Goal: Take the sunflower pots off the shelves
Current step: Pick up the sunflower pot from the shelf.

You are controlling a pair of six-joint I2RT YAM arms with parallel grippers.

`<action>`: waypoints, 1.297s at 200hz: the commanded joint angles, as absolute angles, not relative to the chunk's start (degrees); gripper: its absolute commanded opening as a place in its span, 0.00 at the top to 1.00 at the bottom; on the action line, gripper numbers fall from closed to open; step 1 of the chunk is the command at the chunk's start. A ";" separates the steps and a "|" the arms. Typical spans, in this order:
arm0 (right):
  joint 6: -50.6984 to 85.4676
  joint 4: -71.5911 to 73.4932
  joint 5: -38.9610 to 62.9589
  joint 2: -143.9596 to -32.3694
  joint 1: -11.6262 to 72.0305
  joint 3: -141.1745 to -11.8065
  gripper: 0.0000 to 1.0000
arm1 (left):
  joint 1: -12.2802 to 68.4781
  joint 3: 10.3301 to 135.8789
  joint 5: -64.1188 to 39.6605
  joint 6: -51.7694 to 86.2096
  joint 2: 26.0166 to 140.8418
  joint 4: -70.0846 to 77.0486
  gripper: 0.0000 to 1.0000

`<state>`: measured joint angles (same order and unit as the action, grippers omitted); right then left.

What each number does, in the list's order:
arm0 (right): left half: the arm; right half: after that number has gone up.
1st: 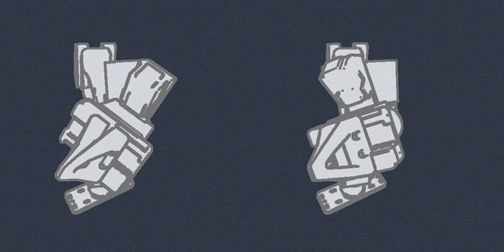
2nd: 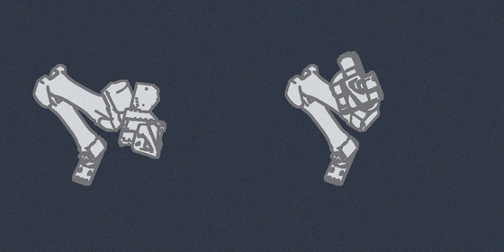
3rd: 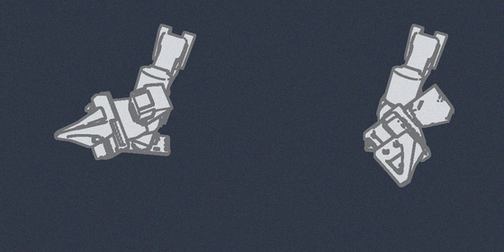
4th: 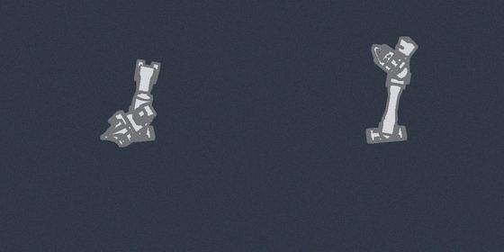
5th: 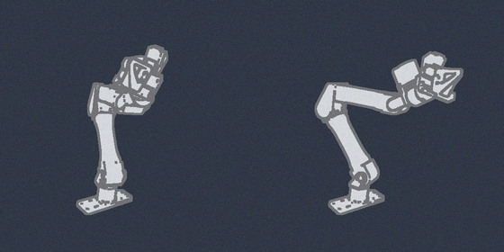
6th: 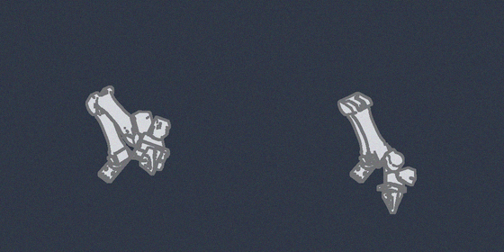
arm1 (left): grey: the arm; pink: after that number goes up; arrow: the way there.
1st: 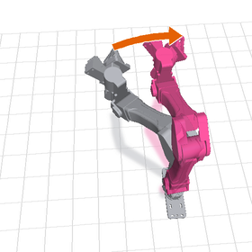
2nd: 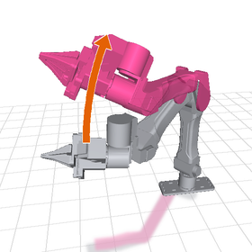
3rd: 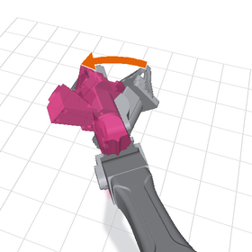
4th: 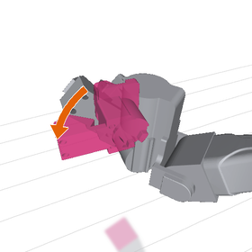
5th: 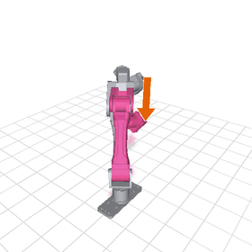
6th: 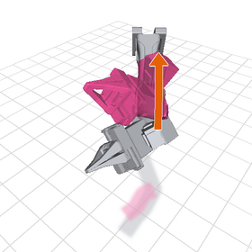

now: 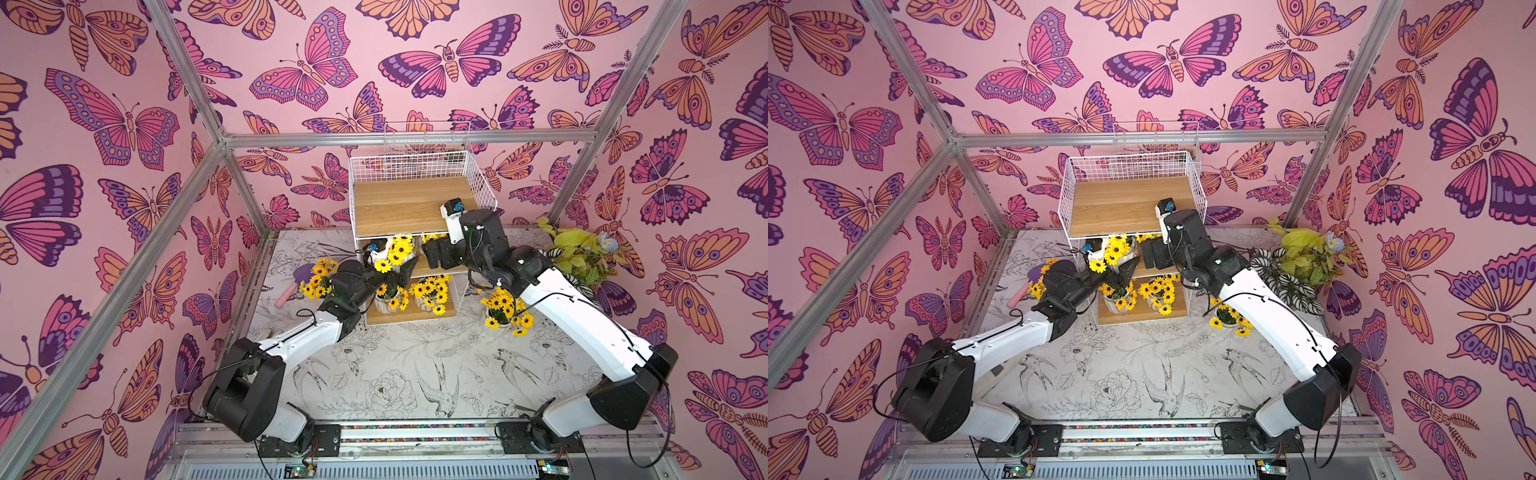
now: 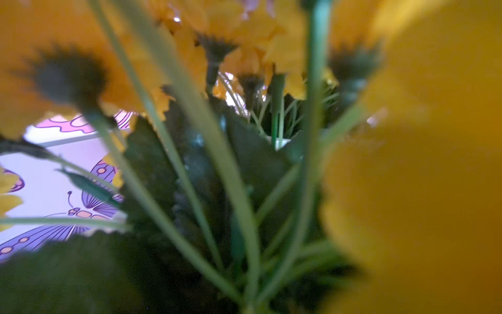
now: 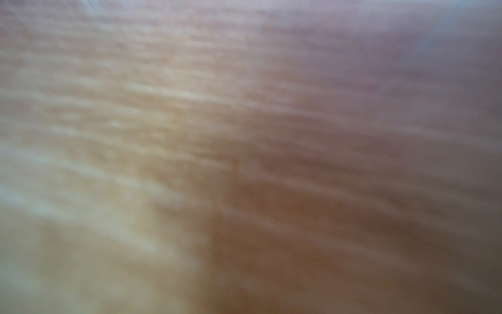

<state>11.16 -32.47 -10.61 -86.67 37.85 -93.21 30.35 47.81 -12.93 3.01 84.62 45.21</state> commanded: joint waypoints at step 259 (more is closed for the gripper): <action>9.11 -32.77 -4.42 -81.03 37.00 -88.94 0.01 | 40.05 30.31 -10.43 3.61 63.90 34.59 0.42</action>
